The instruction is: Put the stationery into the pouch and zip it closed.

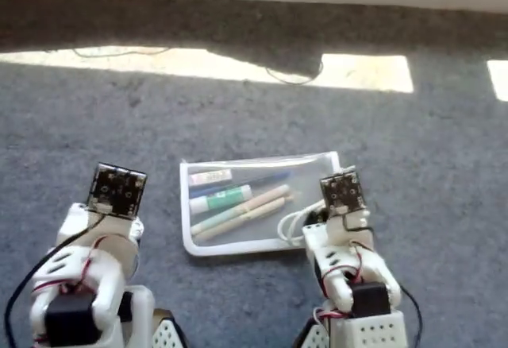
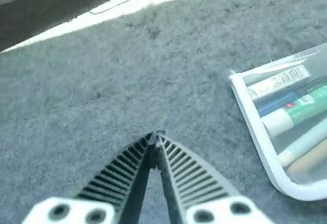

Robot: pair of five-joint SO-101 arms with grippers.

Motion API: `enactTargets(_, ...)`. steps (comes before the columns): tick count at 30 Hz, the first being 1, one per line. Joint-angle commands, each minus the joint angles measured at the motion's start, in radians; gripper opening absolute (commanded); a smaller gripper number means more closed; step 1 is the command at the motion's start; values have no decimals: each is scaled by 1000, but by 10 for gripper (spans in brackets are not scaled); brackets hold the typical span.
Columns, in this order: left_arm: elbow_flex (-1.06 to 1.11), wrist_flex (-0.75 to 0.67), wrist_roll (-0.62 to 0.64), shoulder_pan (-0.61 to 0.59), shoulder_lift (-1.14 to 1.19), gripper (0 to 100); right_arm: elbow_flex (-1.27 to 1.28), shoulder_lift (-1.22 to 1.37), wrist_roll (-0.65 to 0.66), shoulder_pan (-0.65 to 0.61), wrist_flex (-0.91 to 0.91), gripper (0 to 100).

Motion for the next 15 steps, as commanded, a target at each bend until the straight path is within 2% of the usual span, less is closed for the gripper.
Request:
enactTargets(1, 79, -97, 8, -4, -1, 6, 134, -5, -8, -4, -104, 56)
enactTargets(8, 271, -255, 8, -4, -1, 6, 156, -7, -8, -5, -97, 56)
enactTargets(15, 467, -442, 8, -2, -1, 6, 156, -7, -8, -5, -1, 56)
